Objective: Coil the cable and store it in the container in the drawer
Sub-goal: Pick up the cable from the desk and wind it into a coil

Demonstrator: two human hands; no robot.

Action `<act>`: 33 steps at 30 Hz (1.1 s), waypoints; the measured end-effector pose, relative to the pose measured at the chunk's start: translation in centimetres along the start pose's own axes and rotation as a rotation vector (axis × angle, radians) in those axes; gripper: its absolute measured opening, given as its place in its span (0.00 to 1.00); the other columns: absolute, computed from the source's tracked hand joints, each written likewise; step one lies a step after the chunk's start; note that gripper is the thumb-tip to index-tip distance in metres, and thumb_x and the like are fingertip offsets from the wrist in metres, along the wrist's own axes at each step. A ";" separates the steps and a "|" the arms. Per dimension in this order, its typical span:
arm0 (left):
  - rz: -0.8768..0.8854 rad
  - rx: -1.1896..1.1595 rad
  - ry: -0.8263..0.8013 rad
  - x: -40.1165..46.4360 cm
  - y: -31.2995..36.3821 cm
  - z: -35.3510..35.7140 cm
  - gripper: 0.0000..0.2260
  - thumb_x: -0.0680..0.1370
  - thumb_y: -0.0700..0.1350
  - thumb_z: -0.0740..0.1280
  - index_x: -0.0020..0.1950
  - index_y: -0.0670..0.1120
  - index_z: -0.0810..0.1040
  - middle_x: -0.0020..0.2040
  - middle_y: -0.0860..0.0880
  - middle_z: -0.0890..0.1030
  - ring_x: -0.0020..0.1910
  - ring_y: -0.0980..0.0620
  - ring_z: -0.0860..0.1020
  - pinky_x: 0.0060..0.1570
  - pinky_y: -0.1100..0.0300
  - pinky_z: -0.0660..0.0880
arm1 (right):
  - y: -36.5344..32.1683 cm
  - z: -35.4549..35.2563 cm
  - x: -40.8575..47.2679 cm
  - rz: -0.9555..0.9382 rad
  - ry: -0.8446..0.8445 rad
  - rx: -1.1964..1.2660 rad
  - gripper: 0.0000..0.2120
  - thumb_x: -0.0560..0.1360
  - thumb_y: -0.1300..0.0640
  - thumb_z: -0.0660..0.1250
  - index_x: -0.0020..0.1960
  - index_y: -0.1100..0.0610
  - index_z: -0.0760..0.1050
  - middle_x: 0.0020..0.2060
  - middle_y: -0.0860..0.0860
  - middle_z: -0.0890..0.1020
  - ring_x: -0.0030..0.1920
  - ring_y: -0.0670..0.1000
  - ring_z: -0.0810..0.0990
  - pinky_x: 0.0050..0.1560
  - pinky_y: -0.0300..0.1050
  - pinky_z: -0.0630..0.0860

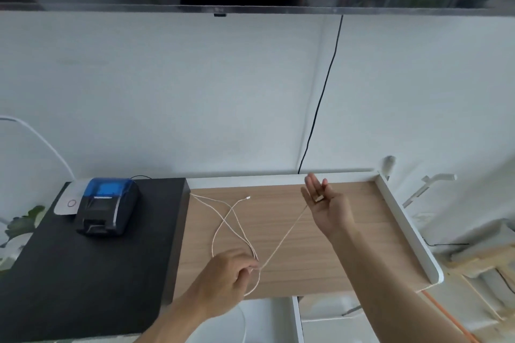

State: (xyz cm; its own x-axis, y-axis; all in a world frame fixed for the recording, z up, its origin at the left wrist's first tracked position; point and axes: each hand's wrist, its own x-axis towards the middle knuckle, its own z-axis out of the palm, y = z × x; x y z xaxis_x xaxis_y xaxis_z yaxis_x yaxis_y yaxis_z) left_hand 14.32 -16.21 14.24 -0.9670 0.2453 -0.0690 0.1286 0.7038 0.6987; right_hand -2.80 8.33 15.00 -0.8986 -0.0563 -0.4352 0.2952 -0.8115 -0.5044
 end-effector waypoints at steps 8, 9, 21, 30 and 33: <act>0.193 -0.121 0.040 -3.1 7.6 -8.2 0.11 0.80 0.45 0.64 0.47 0.49 0.88 0.41 0.54 0.84 0.40 0.55 0.80 0.40 0.59 0.76 | 3.9 1.2 -4.8 -0.006 -0.280 -0.589 0.16 0.89 0.65 0.53 0.52 0.66 0.78 0.47 0.65 0.86 0.46 0.58 0.87 0.56 0.45 0.85; 0.198 -0.153 0.051 -3.1 8.2 -9.3 0.11 0.80 0.45 0.65 0.47 0.48 0.88 0.40 0.54 0.83 0.39 0.56 0.78 0.39 0.63 0.73 | 4.2 1.2 -5.7 -0.002 -0.344 -0.678 0.15 0.89 0.65 0.54 0.53 0.66 0.78 0.44 0.63 0.86 0.45 0.58 0.86 0.54 0.45 0.85; 0.006 -0.483 0.361 2.1 5.6 -14.8 0.10 0.82 0.45 0.68 0.47 0.50 0.89 0.45 0.45 0.89 0.49 0.43 0.84 0.53 0.51 0.75 | 5.5 3.7 -15.0 0.083 -0.661 -0.958 0.16 0.84 0.55 0.58 0.47 0.62 0.79 0.29 0.48 0.66 0.31 0.46 0.62 0.34 0.37 0.62; -0.302 -0.635 0.403 1.0 0.1 -5.1 0.05 0.80 0.45 0.75 0.48 0.50 0.91 0.43 0.55 0.91 0.42 0.64 0.84 0.53 0.62 0.78 | 4.5 6.1 -16.1 0.189 -0.714 -0.375 0.12 0.84 0.64 0.56 0.59 0.65 0.77 0.40 0.57 0.85 0.31 0.51 0.80 0.48 0.48 0.81; -0.280 -0.516 0.294 -1.3 0.3 -2.4 0.07 0.81 0.48 0.74 0.47 0.50 0.91 0.30 0.60 0.81 0.31 0.63 0.74 0.39 0.66 0.70 | 4.3 6.2 -14.8 0.133 -0.591 -0.265 0.13 0.84 0.69 0.57 0.63 0.68 0.77 0.47 0.58 0.88 0.36 0.53 0.86 0.52 0.47 0.85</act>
State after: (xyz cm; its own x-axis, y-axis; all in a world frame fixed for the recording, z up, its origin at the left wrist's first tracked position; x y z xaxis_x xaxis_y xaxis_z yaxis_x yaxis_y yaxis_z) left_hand 15.06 -17.88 16.26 -0.9779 -0.1441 -0.1514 -0.1876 0.2864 0.9396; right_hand 9.74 2.03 23.85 -0.8536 -0.5172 -0.0622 0.4181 -0.6089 -0.6741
